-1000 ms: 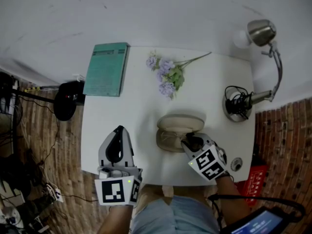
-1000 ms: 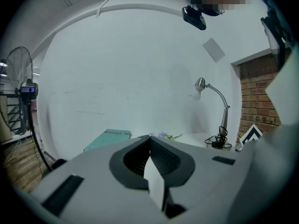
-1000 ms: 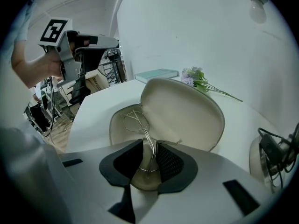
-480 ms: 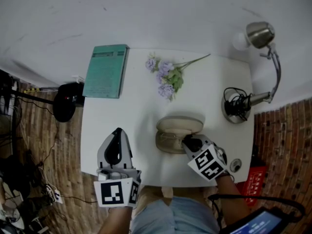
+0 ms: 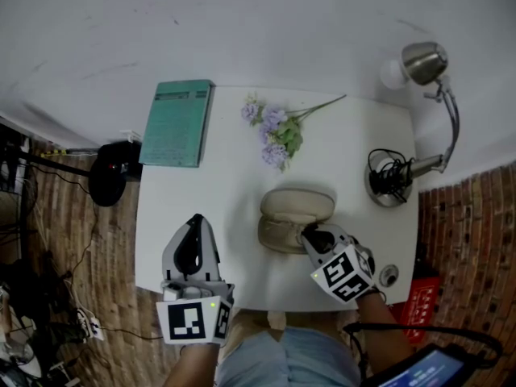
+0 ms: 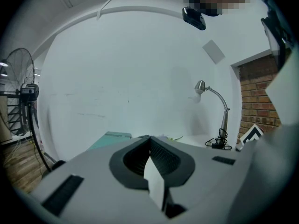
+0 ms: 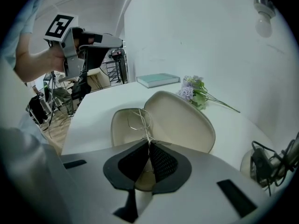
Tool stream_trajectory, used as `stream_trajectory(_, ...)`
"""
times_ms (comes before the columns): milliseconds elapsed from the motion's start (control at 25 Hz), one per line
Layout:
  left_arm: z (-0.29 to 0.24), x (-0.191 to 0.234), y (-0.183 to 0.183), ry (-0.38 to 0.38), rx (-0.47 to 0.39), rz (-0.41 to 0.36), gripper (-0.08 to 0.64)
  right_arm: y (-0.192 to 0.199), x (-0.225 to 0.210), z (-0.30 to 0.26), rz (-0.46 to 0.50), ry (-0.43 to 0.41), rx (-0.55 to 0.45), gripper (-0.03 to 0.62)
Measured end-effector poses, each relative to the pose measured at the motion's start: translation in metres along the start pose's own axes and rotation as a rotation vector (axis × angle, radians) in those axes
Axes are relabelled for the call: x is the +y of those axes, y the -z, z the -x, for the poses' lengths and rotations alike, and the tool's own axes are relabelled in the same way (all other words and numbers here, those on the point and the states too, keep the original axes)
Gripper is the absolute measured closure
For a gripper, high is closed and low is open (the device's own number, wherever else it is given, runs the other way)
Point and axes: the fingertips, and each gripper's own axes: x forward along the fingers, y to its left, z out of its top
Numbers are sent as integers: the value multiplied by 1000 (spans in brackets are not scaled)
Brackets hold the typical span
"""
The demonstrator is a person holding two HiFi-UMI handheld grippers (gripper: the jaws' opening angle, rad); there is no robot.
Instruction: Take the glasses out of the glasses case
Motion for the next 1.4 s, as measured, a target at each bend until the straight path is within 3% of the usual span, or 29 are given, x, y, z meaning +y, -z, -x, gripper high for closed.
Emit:
stream_trajectory(800, -2, -11, -37, 28, -58, -45, 554, -49, -38, 33, -49, 153, -168, 566)
stream_trajectory(1400, -1, -35, -94, 87, -177, -95, 554, -129, -70, 117, -92, 338, -435, 566)
